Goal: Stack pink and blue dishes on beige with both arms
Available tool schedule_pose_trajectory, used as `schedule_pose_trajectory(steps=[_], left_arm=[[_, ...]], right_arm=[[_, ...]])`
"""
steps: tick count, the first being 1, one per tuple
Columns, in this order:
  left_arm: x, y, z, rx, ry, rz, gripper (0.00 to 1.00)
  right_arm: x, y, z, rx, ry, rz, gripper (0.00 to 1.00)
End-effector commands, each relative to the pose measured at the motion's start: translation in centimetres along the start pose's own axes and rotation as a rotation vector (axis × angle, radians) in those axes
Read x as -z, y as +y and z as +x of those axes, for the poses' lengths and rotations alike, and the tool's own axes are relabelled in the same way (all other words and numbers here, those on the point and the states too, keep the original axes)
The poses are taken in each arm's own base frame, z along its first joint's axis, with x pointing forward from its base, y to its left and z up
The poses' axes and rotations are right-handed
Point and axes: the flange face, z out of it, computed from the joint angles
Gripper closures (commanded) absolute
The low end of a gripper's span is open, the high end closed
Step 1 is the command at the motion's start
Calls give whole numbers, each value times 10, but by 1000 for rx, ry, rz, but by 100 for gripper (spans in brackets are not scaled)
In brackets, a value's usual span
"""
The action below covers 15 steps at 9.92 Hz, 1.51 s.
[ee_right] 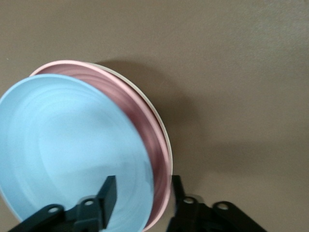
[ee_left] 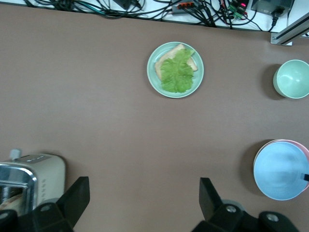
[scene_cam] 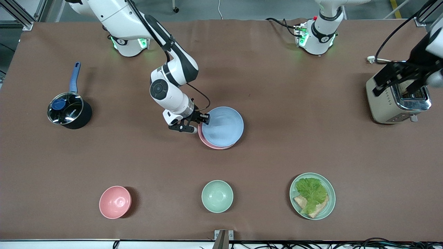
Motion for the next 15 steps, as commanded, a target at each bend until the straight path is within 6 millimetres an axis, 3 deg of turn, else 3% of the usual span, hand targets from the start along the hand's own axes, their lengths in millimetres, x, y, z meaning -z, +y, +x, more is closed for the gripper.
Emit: schedule_pose_trajectory(steps=[1, 2, 3, 6, 8, 11, 13, 15], left_arm=[[-14, -15, -27, -14, -43, 25, 0], [-16, -20, -26, -14, -52, 22, 0], [-22, -22, -23, -32, -63, 22, 0], [-19, -27, -7, -33, -74, 20, 0], [-18, -28, 5, -25, -75, 12, 0], [-22, -19, 6, -40, -89, 4, 0], [-27, -12, -1, -57, -132, 8, 0], [-28, -14, -2, -52, -149, 6, 0]], right_arm=[[72, 9, 16, -38, -8, 12, 0], [104, 14, 23, -37, 1, 6, 0], [146, 32, 36, 5, 51, -62, 0], [278, 103, 76, -22, 186, -216, 0], [340, 149, 95, -91, 248, -208, 0], [445, 204, 101, -92, 160, -261, 0], [498, 234, 91, -56, 98, -278, 0], [527, 250, 84, -29, 82, -284, 0]])
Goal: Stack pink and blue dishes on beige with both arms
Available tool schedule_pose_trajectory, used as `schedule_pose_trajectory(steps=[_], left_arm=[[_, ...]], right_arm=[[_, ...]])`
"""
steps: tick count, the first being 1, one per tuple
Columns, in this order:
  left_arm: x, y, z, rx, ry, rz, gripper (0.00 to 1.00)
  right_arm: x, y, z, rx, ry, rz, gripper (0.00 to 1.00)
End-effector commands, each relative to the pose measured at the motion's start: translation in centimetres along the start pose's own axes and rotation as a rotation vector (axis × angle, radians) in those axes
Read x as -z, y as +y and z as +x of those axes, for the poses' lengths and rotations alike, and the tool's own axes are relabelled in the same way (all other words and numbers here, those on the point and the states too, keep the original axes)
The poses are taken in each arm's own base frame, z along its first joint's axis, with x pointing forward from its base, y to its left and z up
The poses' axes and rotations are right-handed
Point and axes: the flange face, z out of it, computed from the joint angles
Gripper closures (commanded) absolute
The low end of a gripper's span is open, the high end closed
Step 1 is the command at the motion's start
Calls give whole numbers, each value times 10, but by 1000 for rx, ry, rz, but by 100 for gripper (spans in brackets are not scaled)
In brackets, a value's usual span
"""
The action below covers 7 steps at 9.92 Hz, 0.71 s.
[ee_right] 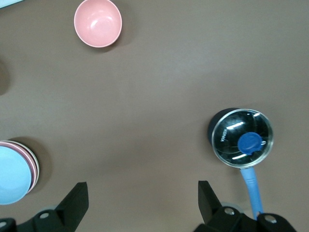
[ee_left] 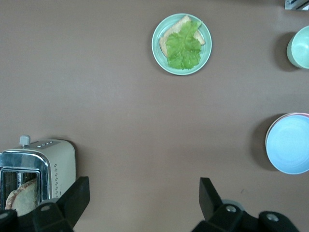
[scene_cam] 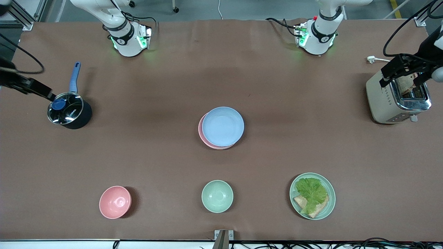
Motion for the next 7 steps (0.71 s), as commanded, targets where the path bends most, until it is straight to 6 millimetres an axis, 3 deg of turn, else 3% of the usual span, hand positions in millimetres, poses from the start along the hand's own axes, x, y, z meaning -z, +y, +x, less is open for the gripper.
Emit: schedule_pose_trajectory(steps=[1, 3, 7], left_arm=[[-14, -5, 4, -1, -48, -5, 0], [-17, -10, 6, -45, -49, 2, 0], [-23, -10, 9, -22, -57, 8, 0]], right_arm=[[20, 17, -4, 6, -13, -19, 0], [21, 29, -1, 30, 0, -92, 0], [22, 26, -2, 32, 1, -78, 0]])
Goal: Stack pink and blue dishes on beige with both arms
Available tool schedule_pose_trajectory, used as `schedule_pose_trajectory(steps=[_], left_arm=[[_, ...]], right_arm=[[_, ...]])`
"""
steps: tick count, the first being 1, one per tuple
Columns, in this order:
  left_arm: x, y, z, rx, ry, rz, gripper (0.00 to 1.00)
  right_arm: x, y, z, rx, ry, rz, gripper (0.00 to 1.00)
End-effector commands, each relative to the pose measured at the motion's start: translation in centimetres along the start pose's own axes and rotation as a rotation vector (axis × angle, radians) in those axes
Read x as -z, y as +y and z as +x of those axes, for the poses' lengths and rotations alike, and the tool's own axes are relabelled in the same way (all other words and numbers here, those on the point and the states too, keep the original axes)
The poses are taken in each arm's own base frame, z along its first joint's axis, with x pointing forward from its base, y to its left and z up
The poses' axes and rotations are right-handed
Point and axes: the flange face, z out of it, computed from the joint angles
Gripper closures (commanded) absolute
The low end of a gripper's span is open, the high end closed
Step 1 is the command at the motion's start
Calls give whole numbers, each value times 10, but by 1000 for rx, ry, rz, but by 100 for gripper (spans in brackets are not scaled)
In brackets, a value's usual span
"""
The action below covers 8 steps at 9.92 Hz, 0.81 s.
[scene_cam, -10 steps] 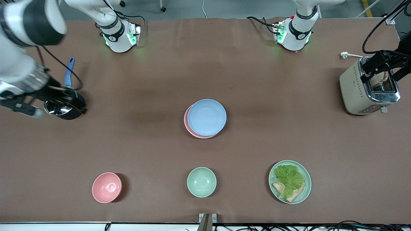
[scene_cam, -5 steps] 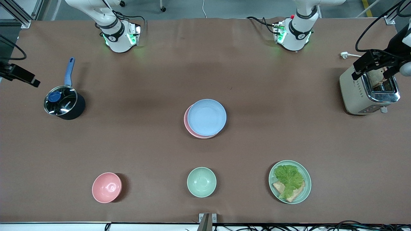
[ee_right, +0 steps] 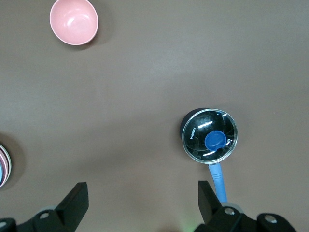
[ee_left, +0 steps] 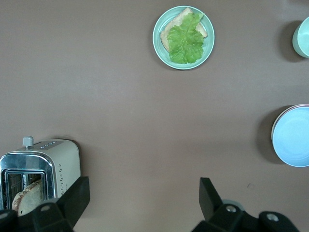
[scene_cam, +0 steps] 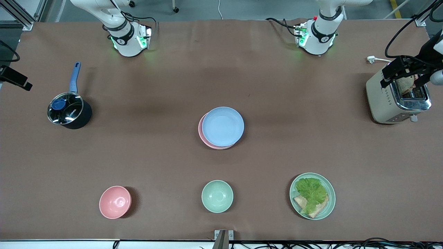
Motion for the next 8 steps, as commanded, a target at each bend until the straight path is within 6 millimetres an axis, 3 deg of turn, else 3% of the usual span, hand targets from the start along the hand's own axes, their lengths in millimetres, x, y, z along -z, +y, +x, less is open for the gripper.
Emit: schedule_pose_trajectory(steps=[1, 8], left_arm=[[-13, -2, 4, 12, -35, 4, 0], [-14, -2, 4, 40, -41, 9, 0]], right_arm=[[4, 1, -1, 6, 5, 5, 0], [4, 6, 0, -2, 5, 15, 0]])
